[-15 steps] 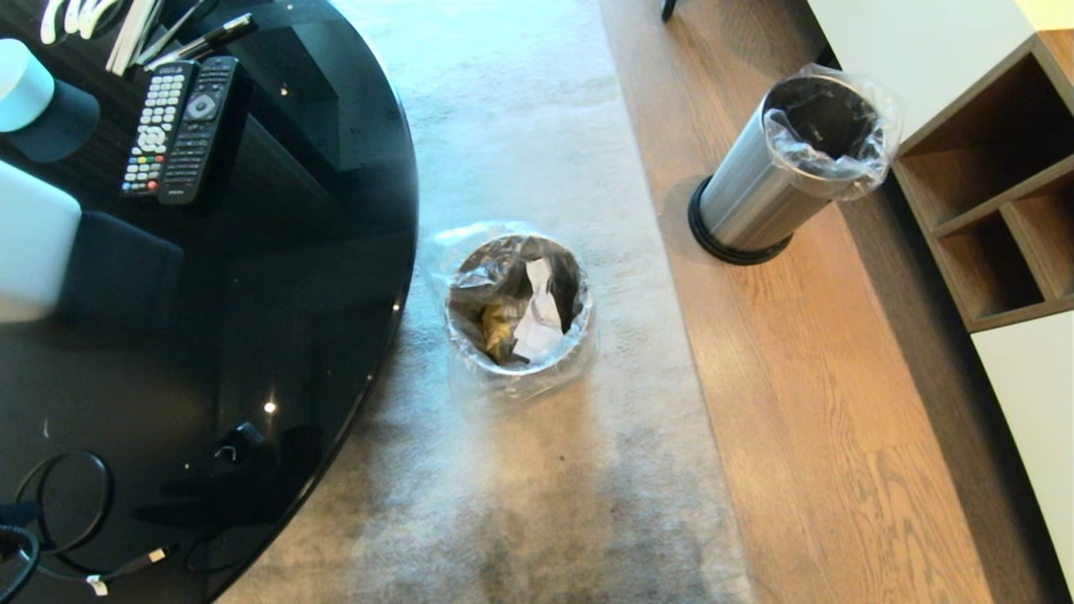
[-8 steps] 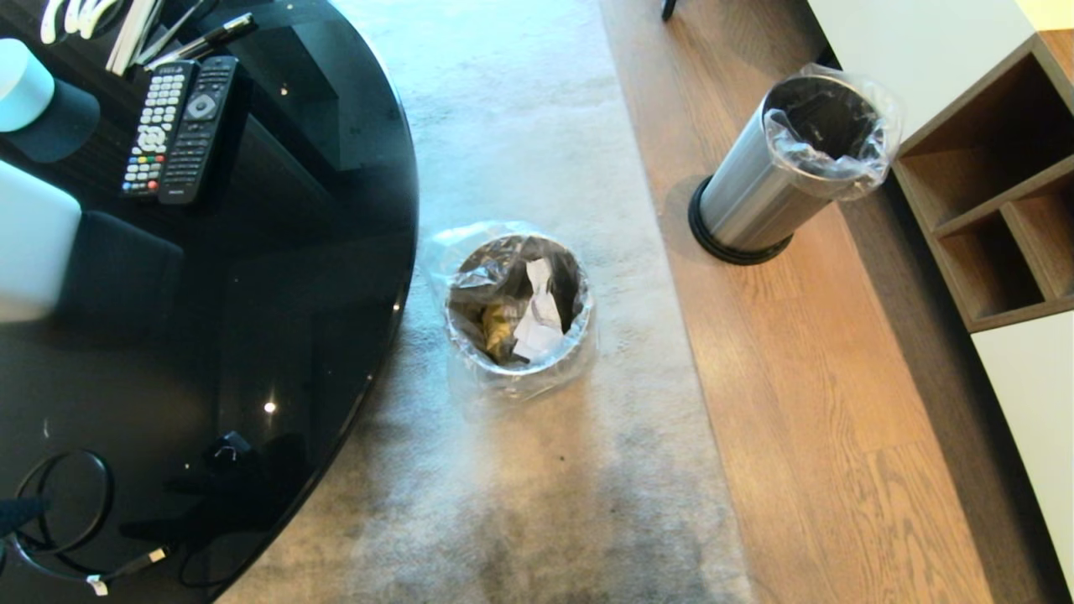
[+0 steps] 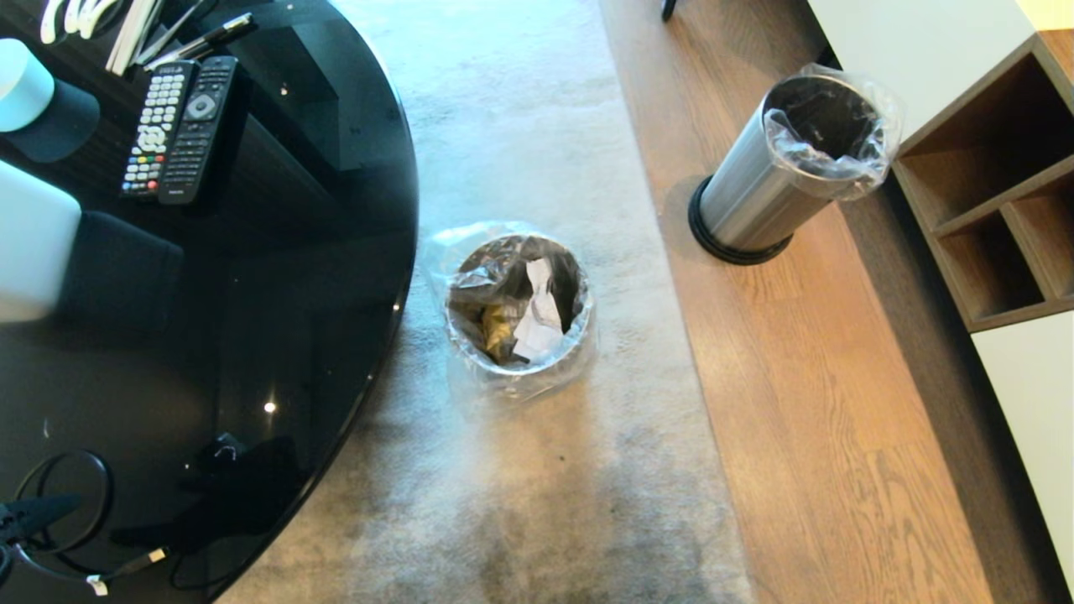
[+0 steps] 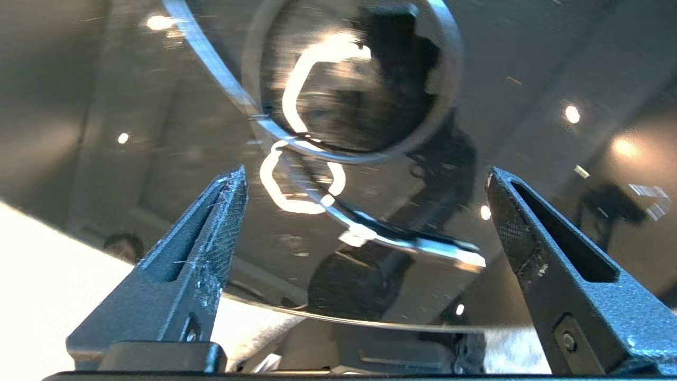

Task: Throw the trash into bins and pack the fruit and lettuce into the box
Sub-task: Pick up the data cable

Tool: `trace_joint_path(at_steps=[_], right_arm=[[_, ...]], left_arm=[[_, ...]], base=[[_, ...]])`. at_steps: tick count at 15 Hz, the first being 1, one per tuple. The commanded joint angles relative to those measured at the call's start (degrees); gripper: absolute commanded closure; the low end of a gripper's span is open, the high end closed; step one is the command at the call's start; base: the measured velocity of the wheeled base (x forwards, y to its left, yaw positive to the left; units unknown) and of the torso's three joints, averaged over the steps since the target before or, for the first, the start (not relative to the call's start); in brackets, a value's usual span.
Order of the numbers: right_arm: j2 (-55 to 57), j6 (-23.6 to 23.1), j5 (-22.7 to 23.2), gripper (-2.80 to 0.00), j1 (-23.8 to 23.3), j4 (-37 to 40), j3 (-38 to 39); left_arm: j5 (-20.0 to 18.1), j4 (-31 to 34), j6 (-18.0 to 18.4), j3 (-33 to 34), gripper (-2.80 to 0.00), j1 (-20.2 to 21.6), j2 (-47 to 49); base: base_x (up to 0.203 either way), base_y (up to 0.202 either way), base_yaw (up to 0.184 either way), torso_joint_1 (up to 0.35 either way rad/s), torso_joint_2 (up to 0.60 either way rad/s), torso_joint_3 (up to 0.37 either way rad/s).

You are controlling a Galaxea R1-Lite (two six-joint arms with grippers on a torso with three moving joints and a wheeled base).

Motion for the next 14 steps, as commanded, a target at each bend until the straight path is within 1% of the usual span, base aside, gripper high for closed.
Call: trace_joint_path(at_steps=[1, 3, 4, 6, 9, 12, 14], right_arm=[[0.1, 0.0, 0.0, 0.0, 0.0, 0.0, 0.0], [0.1, 0.0, 0.0, 0.0, 0.1, 0.0, 0.0], [0.1, 0.0, 0.0, 0.0, 0.0, 0.0, 0.0], [0.1, 0.0, 0.0, 0.0, 0.1, 0.0, 0.0], [0.1, 0.0, 0.0, 0.0, 0.1, 0.0, 0.0], [0.1, 0.0, 0.0, 0.0, 0.0, 0.0, 0.0], [0.1, 0.0, 0.0, 0.0, 0.1, 0.0, 0.0]], left_arm=[[0.1, 0.0, -1.2, 0.1, -2.8, 3.6, 0.1], [0.0, 0.0, -4.5, 0.0, -2.8, 6.8, 0.1], [0.0, -0.1, -6.6, 0.0, -2.8, 7.6, 0.1], [-0.1, -0.1, -9.1, 0.1, -2.8, 9.3, 0.9], [-0.3, -0.2, -9.2, 0.5, -2.8, 11.9, 3.5], [-0.5, -0.8, -9.3, 1.4, -2.8, 12.3, 7.1], [-3.3, -1.8, -9.6, 2.9, -2.8, 12.4, 8.5]], base=[[0.0, 0.0, 0.0, 0.0, 0.0, 0.0], [0.0, 0.0, 0.0, 0.0, 0.0, 0.0], [0.0, 0.0, 0.0, 0.0, 0.0, 0.0], [0.0, 0.0, 0.0, 0.0, 0.0, 0.0], [0.0, 0.0, 0.0, 0.0, 0.0, 0.0], [0.0, 0.0, 0.0, 0.0, 0.0, 0.0], [0.0, 0.0, 0.0, 0.0, 0.0, 0.0]])
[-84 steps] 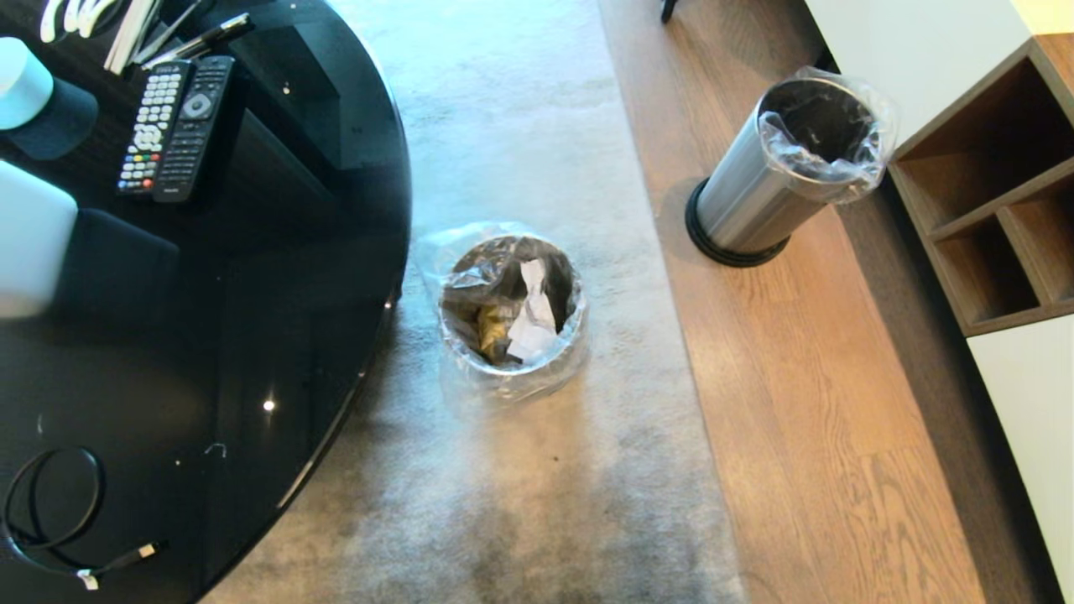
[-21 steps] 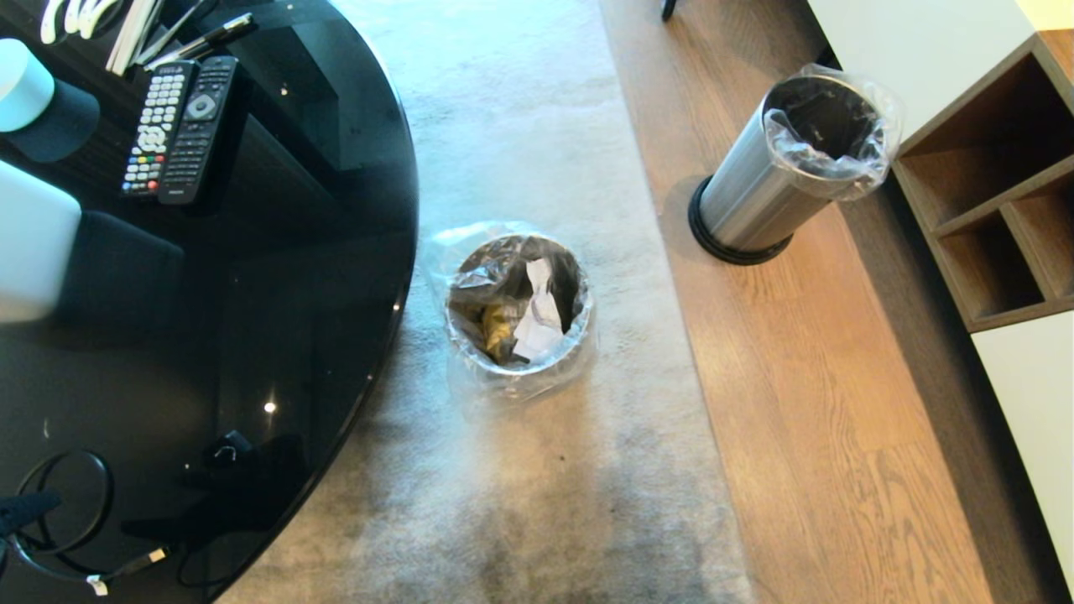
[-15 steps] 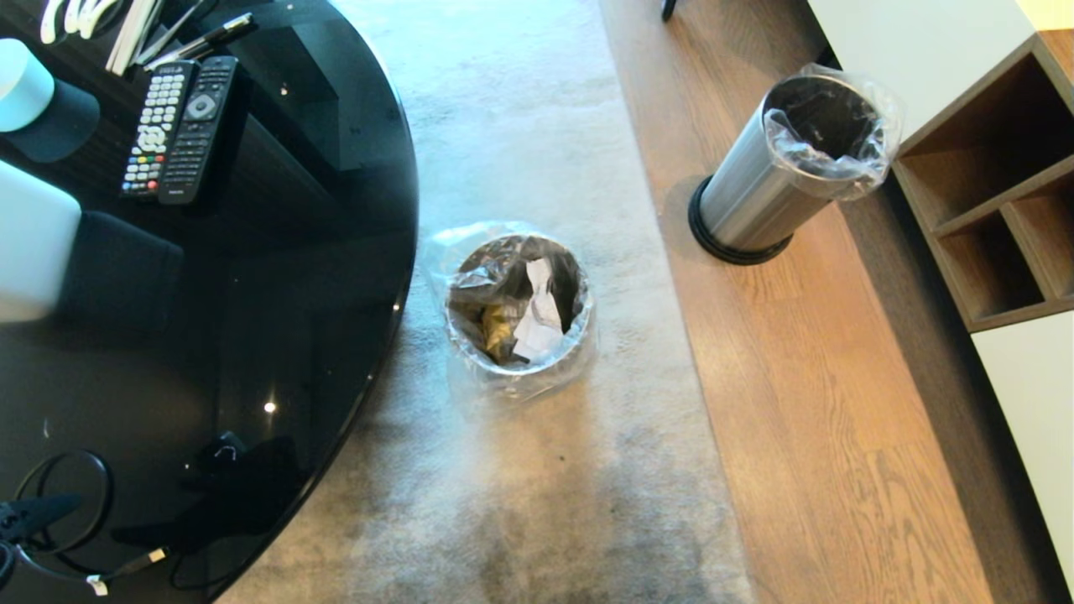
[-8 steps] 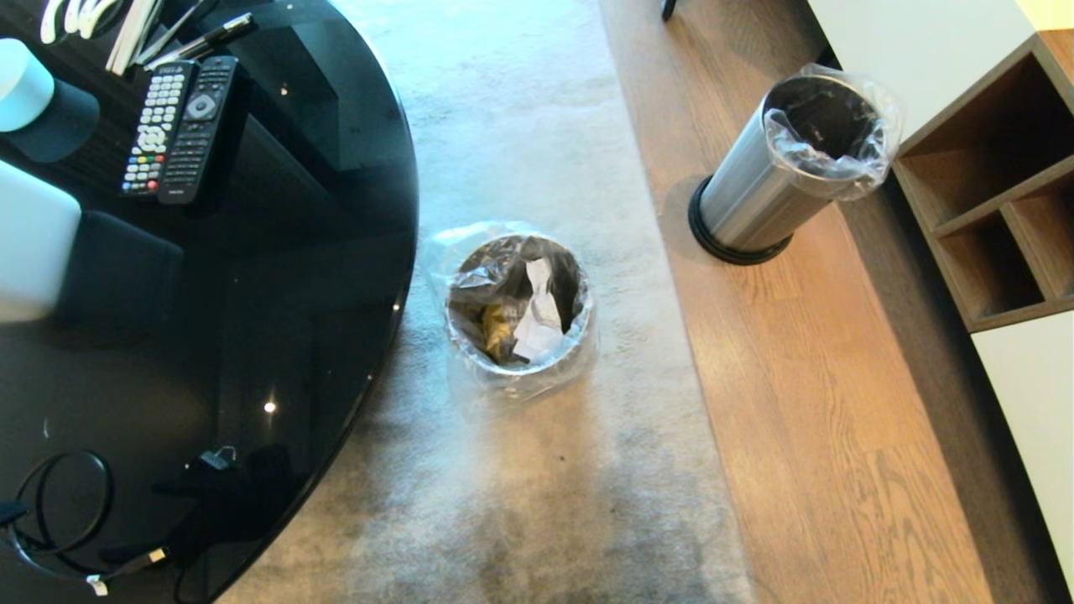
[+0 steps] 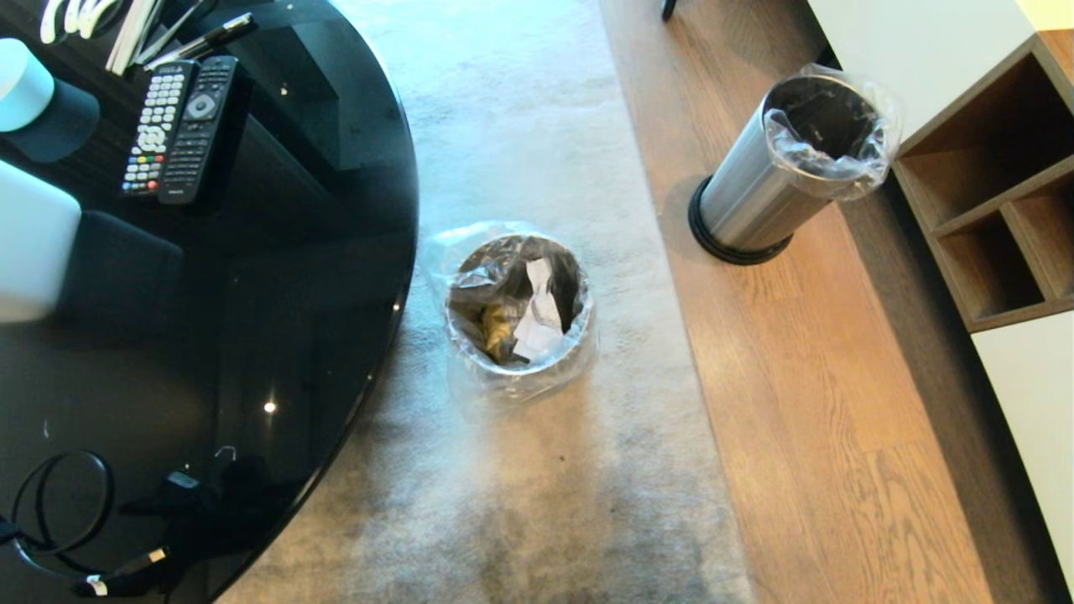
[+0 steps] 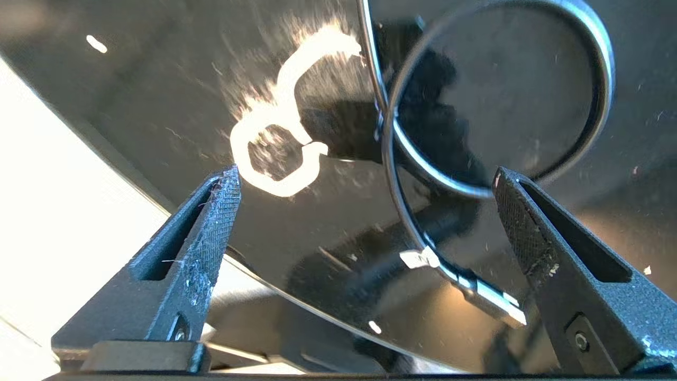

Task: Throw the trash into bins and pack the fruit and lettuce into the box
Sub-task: Pick up the data cable

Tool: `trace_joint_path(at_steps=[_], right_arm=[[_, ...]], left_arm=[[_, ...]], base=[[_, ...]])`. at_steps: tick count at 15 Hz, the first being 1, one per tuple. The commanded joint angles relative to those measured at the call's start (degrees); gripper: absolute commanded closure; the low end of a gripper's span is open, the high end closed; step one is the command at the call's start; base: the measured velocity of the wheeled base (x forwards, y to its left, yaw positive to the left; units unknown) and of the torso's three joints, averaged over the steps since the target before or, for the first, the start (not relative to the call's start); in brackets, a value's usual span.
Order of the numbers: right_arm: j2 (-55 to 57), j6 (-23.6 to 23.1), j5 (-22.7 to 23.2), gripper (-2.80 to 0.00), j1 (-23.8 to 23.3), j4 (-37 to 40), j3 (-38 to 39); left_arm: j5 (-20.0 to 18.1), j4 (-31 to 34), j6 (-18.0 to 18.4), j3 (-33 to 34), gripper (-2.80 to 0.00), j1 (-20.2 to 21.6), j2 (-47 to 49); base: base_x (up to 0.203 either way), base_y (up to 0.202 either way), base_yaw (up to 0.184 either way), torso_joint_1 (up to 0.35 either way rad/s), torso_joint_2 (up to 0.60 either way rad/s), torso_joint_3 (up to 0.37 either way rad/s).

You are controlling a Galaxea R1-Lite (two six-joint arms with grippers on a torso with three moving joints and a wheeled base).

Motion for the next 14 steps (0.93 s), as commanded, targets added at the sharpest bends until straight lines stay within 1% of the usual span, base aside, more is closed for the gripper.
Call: trace_joint_path(at_steps=[1, 3, 9, 11, 14], right_arm=[[0.1, 0.0, 0.0, 0.0, 0.0, 0.0, 0.0], [0.1, 0.0, 0.0, 0.0, 0.1, 0.0, 0.0], [0.1, 0.0, 0.0, 0.0, 0.1, 0.0, 0.0], [0.1, 0.0, 0.0, 0.0, 0.0, 0.0, 0.0], [0.1, 0.0, 0.0, 0.0, 0.1, 0.0, 0.0]], left_arm=[[-1.9, -0.8, -1.0, 1.7, -2.8, 0.1, 2.9], [-2.3, -3.1, -1.2, 3.1, -2.8, 0.2, 4.5], [-6.6, -10.3, -1.2, 4.0, -2.8, 0.2, 9.8], [-8.4, -11.1, -1.2, 3.9, -2.8, 0.1, 10.2], [-9.1, -11.6, -1.2, 3.8, -2.8, -0.4, 10.4]], base=[[0.0, 0.0, 0.0, 0.0, 0.0, 0.0], [0.0, 0.0, 0.0, 0.0, 0.0, 0.0], [0.0, 0.0, 0.0, 0.0, 0.0, 0.0], [0.0, 0.0, 0.0, 0.0, 0.0, 0.0], [0.0, 0.0, 0.0, 0.0, 0.0, 0.0]])
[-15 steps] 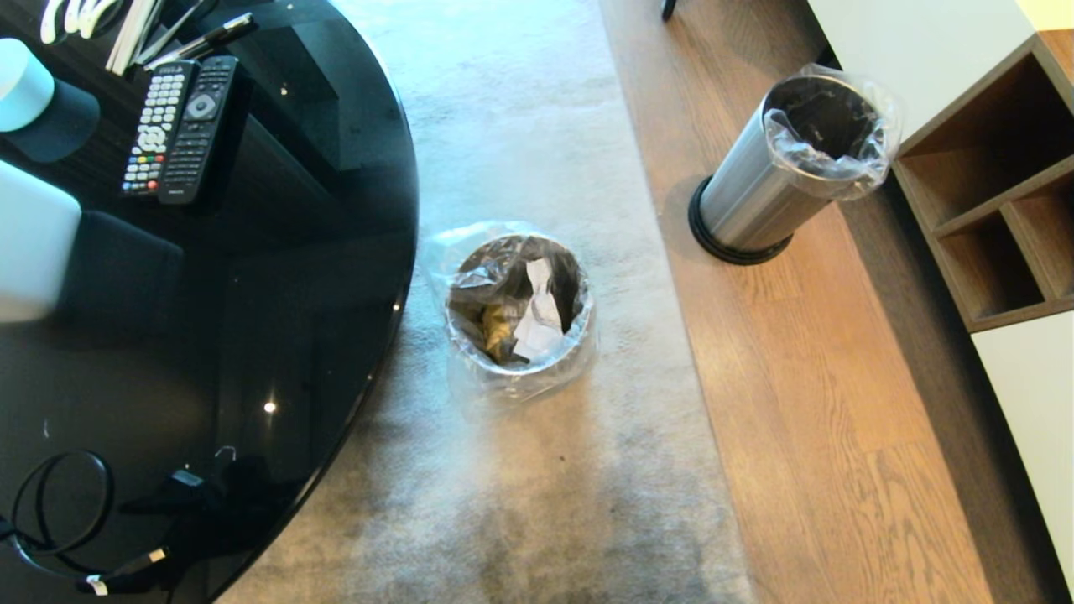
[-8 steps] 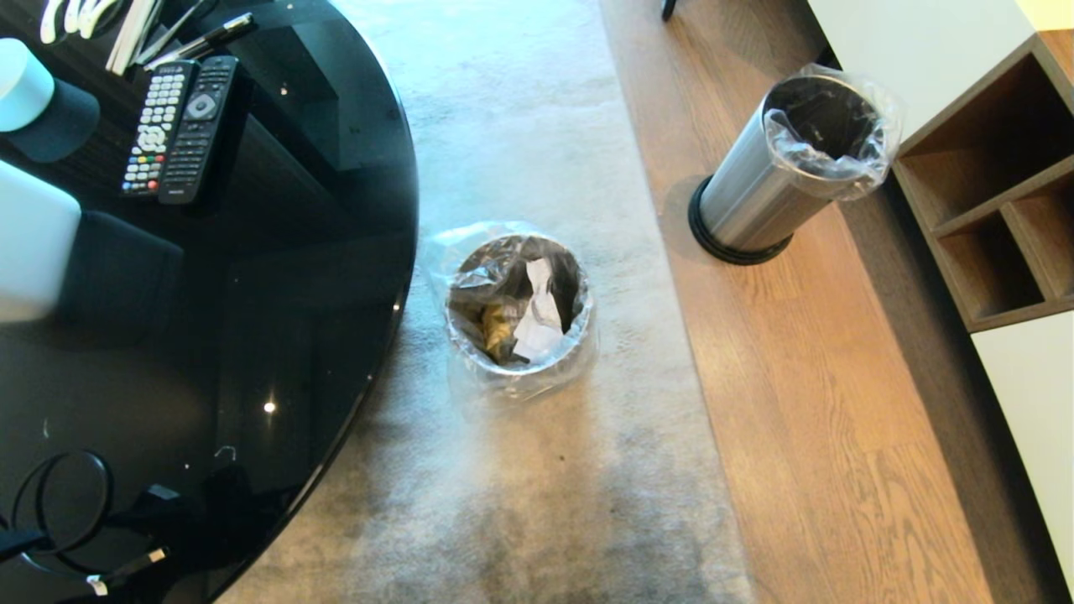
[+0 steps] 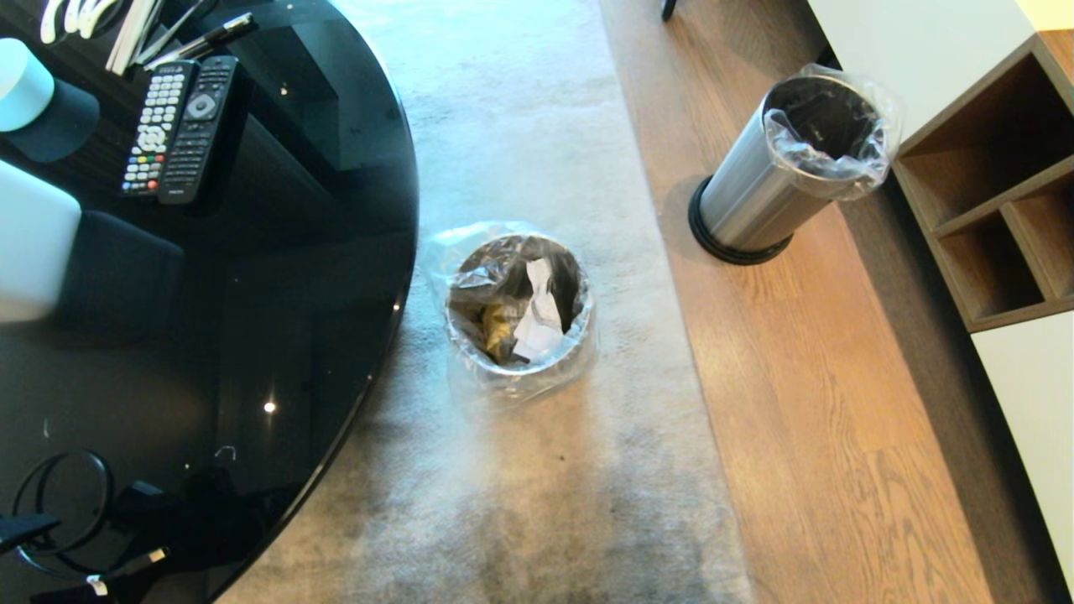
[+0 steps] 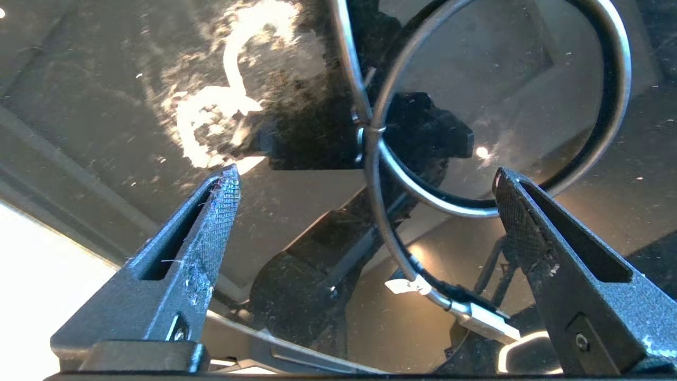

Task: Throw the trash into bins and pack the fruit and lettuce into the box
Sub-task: Pick up the data cable

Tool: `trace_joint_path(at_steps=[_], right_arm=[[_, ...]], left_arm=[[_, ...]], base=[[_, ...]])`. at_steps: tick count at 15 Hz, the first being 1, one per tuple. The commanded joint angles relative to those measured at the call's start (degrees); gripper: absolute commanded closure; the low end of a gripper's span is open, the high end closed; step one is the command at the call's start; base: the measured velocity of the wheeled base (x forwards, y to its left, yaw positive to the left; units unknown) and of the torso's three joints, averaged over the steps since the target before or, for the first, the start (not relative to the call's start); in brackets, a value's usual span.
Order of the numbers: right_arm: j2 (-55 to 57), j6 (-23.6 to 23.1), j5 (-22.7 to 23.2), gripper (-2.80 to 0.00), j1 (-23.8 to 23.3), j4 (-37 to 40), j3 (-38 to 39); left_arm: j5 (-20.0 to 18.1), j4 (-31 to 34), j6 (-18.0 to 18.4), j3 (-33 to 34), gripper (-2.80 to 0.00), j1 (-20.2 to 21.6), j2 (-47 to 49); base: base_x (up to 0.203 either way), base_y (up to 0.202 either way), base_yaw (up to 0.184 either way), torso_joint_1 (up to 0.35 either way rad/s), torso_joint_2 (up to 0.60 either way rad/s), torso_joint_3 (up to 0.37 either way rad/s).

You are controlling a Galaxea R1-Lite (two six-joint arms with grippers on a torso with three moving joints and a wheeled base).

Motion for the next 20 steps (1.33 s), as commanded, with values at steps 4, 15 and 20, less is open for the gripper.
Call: trace_joint_path(at_steps=[4, 15, 20], right_arm=[[0.1, 0.0, 0.0, 0.0, 0.1, 0.0, 0.0], [0.1, 0.0, 0.0, 0.0, 0.1, 0.0, 0.0], [0.1, 0.0, 0.0, 0.0, 0.0, 0.0, 0.0]], left_arm=[[-4.1, -2.1, -0.1, 0.1, -2.8, -0.1, 0.7], [-9.1, -9.5, 0.1, 0.5, -2.8, -0.2, 7.1], [-9.2, -9.7, 0.1, 0.9, -2.8, -0.9, 7.6]], base=[[0.0, 0.0, 0.0, 0.0, 0.0, 0.0], [0.0, 0.0, 0.0, 0.0, 0.0, 0.0], [0.0, 0.0, 0.0, 0.0, 0.0, 0.0]])
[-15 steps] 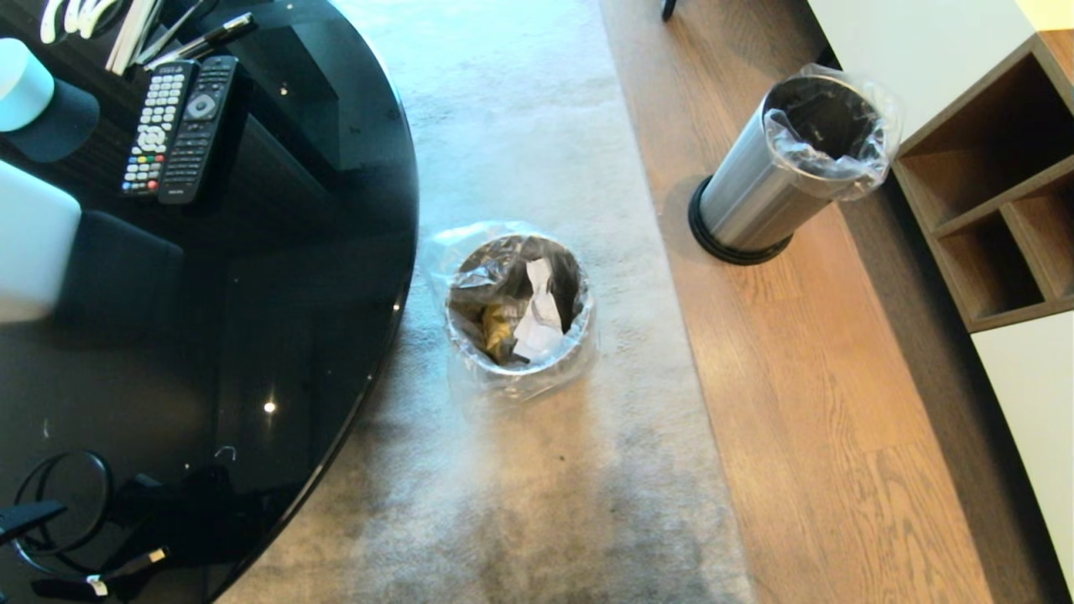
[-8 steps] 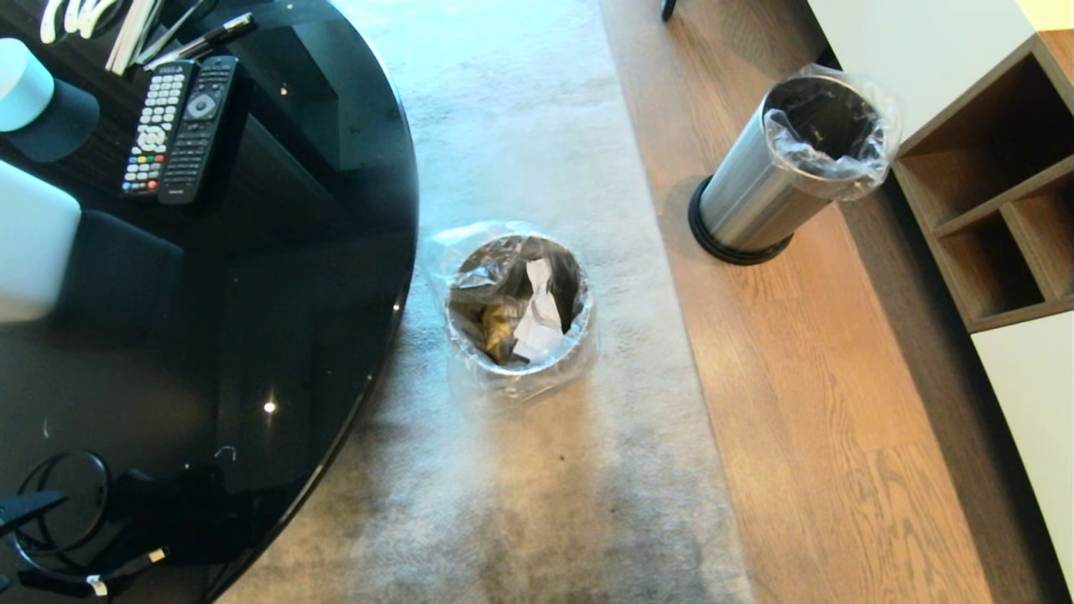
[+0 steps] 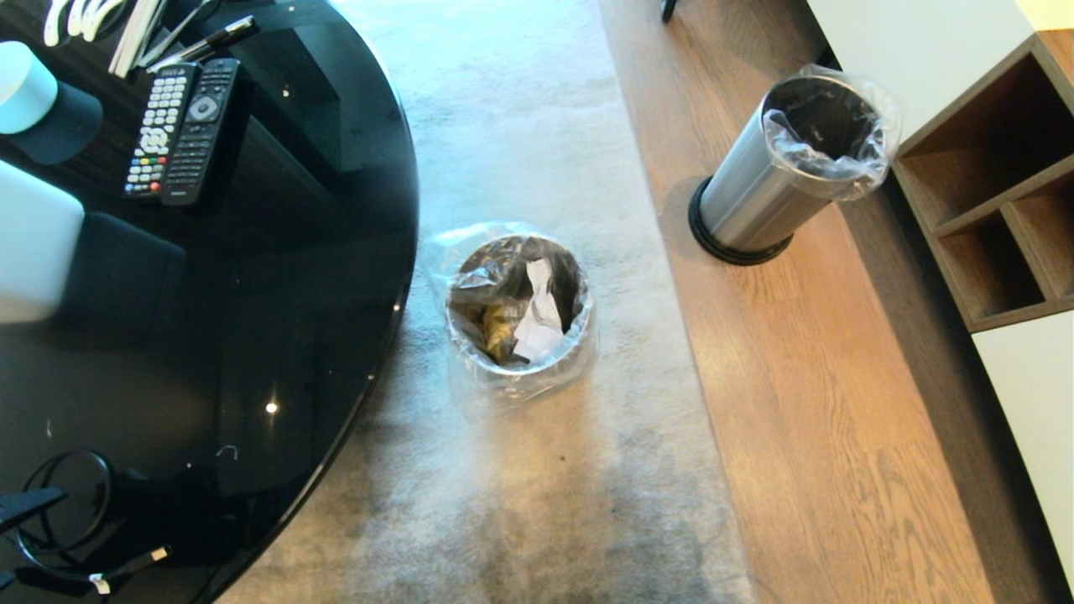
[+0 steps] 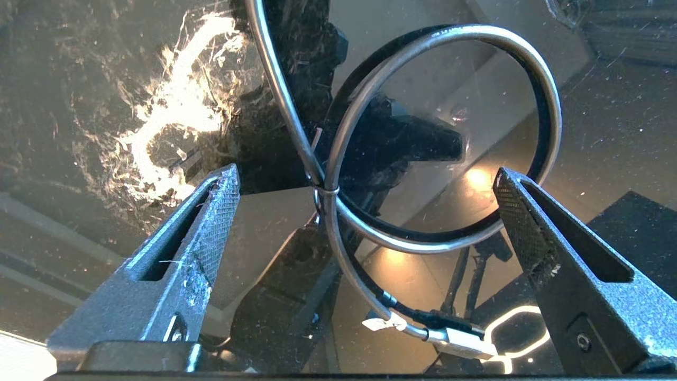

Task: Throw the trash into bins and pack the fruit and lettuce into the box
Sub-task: Pick up the data cable

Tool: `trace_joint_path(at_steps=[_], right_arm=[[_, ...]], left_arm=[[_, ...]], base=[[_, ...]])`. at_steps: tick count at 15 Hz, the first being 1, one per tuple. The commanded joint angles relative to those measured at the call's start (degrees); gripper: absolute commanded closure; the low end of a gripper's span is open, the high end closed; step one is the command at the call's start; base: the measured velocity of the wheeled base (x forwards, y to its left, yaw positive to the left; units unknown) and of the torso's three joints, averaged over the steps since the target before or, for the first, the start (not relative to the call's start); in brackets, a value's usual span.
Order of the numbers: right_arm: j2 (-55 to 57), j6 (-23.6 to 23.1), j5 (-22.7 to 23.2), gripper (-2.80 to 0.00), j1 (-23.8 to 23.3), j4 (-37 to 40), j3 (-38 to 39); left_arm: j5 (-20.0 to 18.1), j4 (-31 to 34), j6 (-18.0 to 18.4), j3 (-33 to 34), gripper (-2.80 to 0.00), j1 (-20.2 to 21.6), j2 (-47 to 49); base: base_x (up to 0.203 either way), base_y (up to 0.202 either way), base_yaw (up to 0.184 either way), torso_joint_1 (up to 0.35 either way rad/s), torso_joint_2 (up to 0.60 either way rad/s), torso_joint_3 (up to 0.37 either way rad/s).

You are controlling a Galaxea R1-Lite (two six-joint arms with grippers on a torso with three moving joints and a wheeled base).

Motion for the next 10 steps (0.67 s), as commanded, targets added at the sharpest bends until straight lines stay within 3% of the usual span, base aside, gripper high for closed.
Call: trace_joint_path(at_steps=[1, 7, 8, 10], right_arm=[[0.1, 0.0, 0.0, 0.0, 0.0, 0.0, 0.0], [0.1, 0.0, 0.0, 0.0, 0.0, 0.0, 0.0], [0.1, 0.0, 0.0, 0.0, 0.0, 0.0, 0.0], [0.1, 0.0, 0.0, 0.0, 0.0, 0.0, 0.0]], left_arm=[[-0.3, 0.0, -0.1, 0.4, -2.8, 0.0, 0.4], [-0.3, 0.0, 0.6, 0.7, -2.8, 0.2, 0.2], [-0.3, 0.0, 0.6, 0.7, 0.0, 0.2, 0.1], [-0.3, 0.0, 0.5, 0.7, 0.0, 0.1, 0.1]], base=[[0.0, 0.0, 0.0, 0.0, 0.0, 0.0], [0.0, 0.0, 0.0, 0.0, 0.0, 0.0], [0.0, 0.0, 0.0, 0.0, 0.0, 0.0], [0.0, 0.0, 0.0, 0.0, 0.0, 0.0]])
